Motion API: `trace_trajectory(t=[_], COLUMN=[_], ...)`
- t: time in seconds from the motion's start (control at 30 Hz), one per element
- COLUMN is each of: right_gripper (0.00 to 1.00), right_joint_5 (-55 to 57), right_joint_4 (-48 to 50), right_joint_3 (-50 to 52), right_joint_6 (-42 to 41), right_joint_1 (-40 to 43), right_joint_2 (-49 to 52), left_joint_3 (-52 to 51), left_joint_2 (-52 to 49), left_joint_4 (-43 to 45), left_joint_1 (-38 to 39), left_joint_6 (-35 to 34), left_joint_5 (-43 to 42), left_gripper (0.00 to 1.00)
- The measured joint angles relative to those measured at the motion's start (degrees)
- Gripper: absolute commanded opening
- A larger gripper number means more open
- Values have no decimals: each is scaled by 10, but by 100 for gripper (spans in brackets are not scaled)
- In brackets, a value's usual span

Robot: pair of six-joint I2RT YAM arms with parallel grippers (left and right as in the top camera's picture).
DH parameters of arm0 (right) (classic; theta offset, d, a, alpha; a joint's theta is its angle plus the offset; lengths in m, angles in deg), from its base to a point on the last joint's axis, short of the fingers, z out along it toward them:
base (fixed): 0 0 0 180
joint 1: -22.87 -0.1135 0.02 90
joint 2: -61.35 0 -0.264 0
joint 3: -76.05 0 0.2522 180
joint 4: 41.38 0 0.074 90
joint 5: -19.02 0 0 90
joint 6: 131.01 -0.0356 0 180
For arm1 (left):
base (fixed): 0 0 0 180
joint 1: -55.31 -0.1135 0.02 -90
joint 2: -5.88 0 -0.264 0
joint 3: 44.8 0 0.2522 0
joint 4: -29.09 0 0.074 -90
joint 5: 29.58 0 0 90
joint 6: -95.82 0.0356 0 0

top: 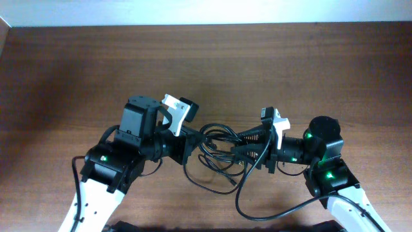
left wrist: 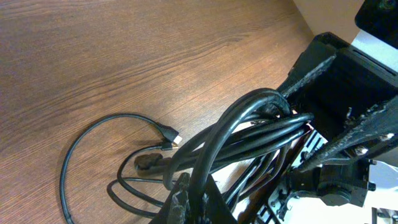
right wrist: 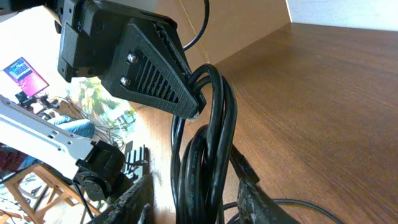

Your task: Untangle cables

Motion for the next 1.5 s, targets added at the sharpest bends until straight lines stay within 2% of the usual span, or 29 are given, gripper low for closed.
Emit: trace_trajectory(t=[0.2,0.3,0.53,0.57,0.67,0.73,0.83,1.1,1.27,1.5], right_gripper=[34,41,40,37,17,9,4,4,4,4], right_joint_5=[0,0,4,4,5,11,19,24,27,30], right_joint_4=[0,0,0,0,-1,-6,-13,-13,-13,-12], right_joint_3=[0,0,0,0,0,0,0,0,0,0], right_joint_6=[0,0,0,0,-2,-1,-2,0,-2,-7], right_joint_1=[0,0,0,0,0,0,0,0,-4,-5], right_joint_2=[0,0,0,0,0,0,0,0,1,1], left_joint_3=[0,0,0,0,0,0,0,0,0,0], left_joint_2=[0,0,0,0,0,0,0,0,0,0], left_joint_4=[0,0,-13,-15,-16,-16,-16,-16,-41,-59], left_joint_1=[0,0,0,0,0,0,0,0,6,9], left_joint_6=[0,0,0,0,0,0,0,-2,-51,-165], left_joint_5=[-1,-1,-2,-2,-5,-5,-5,7,56,141], left_gripper=[0,0,0,0,0,0,0,0,0,0])
